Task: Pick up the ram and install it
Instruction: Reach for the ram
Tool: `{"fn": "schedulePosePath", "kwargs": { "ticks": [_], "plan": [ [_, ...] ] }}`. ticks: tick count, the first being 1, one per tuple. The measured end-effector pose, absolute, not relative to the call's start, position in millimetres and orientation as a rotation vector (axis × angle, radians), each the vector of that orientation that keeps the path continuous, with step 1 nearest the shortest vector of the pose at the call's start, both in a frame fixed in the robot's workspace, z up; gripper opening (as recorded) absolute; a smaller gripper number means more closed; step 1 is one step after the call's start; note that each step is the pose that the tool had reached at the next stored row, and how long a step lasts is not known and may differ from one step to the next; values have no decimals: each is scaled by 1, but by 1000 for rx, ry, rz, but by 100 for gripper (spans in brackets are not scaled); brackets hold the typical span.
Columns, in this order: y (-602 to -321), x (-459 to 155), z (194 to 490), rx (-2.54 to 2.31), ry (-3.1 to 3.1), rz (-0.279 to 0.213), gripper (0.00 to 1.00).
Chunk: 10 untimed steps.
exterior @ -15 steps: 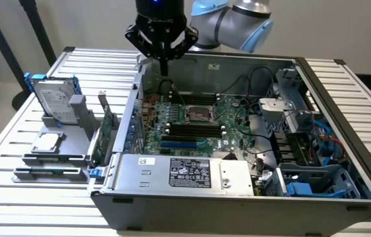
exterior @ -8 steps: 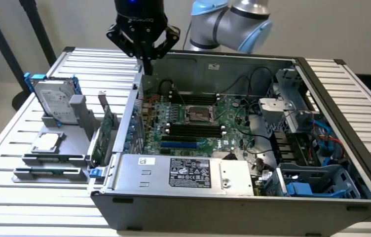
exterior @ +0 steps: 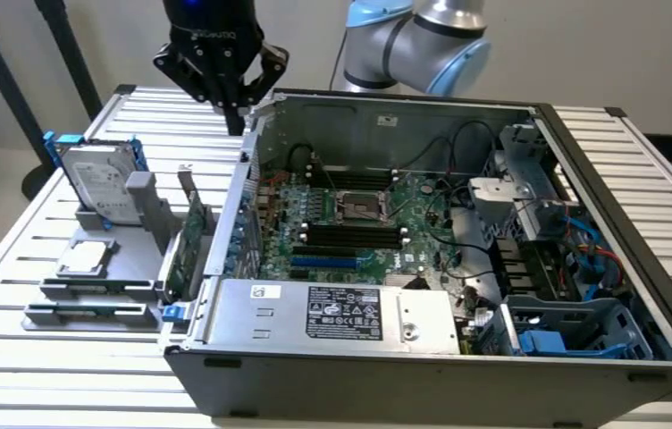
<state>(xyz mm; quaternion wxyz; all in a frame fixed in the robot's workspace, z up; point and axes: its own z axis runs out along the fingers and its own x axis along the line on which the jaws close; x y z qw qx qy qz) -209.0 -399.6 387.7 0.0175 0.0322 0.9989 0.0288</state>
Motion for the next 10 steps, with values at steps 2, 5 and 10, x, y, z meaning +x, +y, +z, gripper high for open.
{"fn": "schedulePosePath", "kwargs": {
  "ticks": [2, 5, 10],
  "plan": [
    [-400, -218, 388, 100, 3104, 87, 11],
    [-400, -232, 388, 100, 3104, 84, 11],
    [-400, -254, 388, 100, 3104, 81, 11]
  ]
}}
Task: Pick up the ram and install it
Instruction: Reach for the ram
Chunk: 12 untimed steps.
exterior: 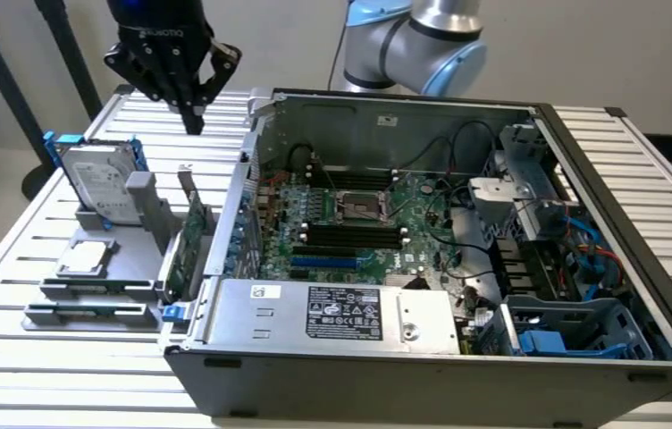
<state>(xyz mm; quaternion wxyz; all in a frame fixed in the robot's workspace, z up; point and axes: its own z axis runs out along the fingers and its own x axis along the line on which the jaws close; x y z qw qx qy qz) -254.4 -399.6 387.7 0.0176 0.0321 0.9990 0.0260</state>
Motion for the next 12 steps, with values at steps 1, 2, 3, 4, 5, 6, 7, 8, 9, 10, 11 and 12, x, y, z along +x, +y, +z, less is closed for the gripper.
{"fn": "schedulePosePath", "kwargs": {
  "ticks": [1, 2, 3, 4, 5, 6, 7, 8, 9, 10, 11, 12],
  "plan": [
    [-400, -259, 388, 100, 3104, 80, 11],
    [-400, -263, 388, 100, 3104, 80, 11],
    [-400, -268, 388, 100, 3104, 79, 11],
    [-400, -272, 388, 100, 3104, 79, 11],
    [-400, -277, 388, 100, 3104, 78, 11],
    [-400, -282, 388, 100, 3104, 77, 11],
    [-400, -286, 388, 100, 3104, 77, 11],
    [-400, -291, 388, 100, 3104, 76, 11],
    [-400, -295, 388, 100, 3104, 76, 11],
    [-400, -300, 388, 100, 3104, 75, 11],
    [-400, -305, 388, 100, 3104, 75, 11],
    [-400, -309, 388, 100, 3104, 74, 11]
  ]
}}
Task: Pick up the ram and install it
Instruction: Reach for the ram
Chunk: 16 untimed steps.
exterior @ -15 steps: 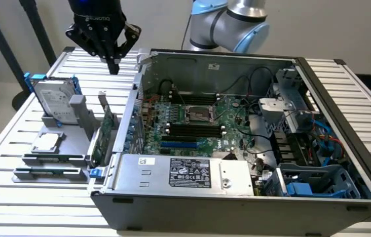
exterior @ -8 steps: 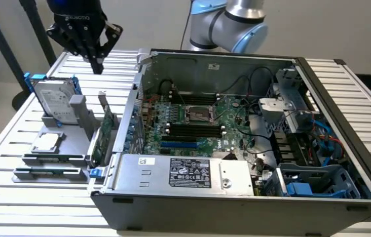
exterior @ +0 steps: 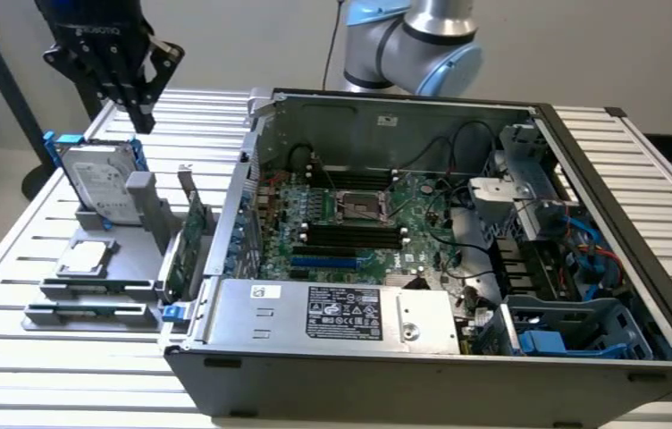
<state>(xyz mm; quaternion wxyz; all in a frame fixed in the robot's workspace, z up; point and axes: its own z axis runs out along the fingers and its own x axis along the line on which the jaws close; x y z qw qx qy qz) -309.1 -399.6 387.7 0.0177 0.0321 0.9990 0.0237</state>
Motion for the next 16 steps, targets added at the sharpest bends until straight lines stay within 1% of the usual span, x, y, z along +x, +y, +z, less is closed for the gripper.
{"fn": "schedulePosePath", "kwargs": {
  "ticks": [9, 16],
  "plan": [
    [-400, -350, 388, 99, 3104, 60, 11],
    [-400, -382, 388, 99, 3104, 30, 11]
  ]
}}
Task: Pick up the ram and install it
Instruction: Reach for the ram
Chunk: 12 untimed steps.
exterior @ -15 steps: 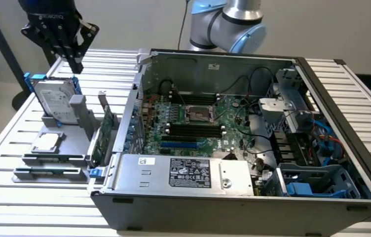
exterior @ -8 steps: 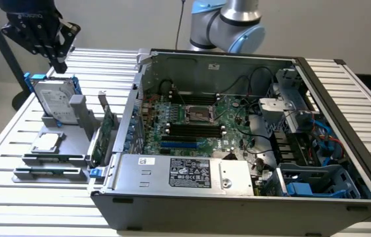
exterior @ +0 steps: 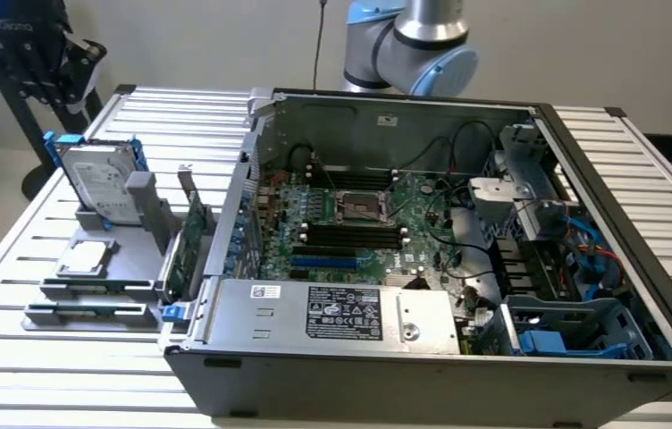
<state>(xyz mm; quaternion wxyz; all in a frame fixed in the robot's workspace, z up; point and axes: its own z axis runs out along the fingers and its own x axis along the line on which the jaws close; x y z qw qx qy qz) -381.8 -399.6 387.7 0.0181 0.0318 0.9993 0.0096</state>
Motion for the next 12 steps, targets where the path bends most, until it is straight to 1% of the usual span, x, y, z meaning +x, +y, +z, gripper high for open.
{"fn": "schedulePosePath", "kwargs": {
  "ticks": [2, 7, 12],
  "plan": [
    [-400, -391, 388, 98, 3104, 21, 11],
    [-402, -404, 387, 97, 3104, 19, 11],
    [-421, -405, 387, 97, 3104, 20, 11]
  ]
}}
